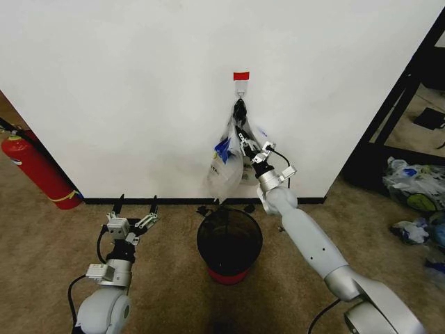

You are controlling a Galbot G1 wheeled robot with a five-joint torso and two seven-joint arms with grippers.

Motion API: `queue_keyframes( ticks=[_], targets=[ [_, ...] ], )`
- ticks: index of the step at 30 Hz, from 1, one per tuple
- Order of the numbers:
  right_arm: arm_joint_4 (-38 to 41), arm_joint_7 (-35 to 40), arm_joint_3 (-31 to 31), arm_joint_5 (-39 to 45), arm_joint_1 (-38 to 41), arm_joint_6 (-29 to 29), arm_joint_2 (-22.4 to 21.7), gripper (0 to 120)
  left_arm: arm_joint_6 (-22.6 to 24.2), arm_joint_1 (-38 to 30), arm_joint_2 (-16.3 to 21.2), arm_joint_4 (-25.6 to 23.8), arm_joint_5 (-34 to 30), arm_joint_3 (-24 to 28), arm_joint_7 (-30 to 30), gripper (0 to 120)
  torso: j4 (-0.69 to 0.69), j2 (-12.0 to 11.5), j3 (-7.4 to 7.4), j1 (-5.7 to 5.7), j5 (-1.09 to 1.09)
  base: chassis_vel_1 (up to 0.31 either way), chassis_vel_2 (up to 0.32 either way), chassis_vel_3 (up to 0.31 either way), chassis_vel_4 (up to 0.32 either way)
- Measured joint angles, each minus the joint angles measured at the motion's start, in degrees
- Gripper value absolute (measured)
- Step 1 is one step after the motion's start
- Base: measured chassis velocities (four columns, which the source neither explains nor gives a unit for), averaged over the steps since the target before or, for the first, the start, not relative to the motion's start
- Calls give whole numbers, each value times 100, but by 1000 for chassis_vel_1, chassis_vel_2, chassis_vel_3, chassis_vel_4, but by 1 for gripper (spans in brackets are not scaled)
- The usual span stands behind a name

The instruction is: Pick up the garbage bag from the wall and place it over the trash bin.

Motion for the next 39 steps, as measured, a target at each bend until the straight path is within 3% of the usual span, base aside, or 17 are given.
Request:
queue_keyframes(
  ticks=[12, 26, 39],
  targets=[
    [155, -71, -40, 56, 5, 67, -1, 21, -8, 20, -4, 4, 75, 10, 0, 100, 0, 0, 0, 0, 0, 0, 0, 0, 0],
    [276, -926, -131, 289, -228, -63, -57, 21, -14, 25, -1, 1, 94, 7, 1, 100, 0, 0, 0, 0, 0, 0, 0, 0, 0],
    [400, -1157, 98, 296, -551, -108, -243, 20, -24, 13, -37, 36, 162, 100, -1, 100, 0, 0, 0, 0, 1, 0, 0, 0, 0]
  ],
)
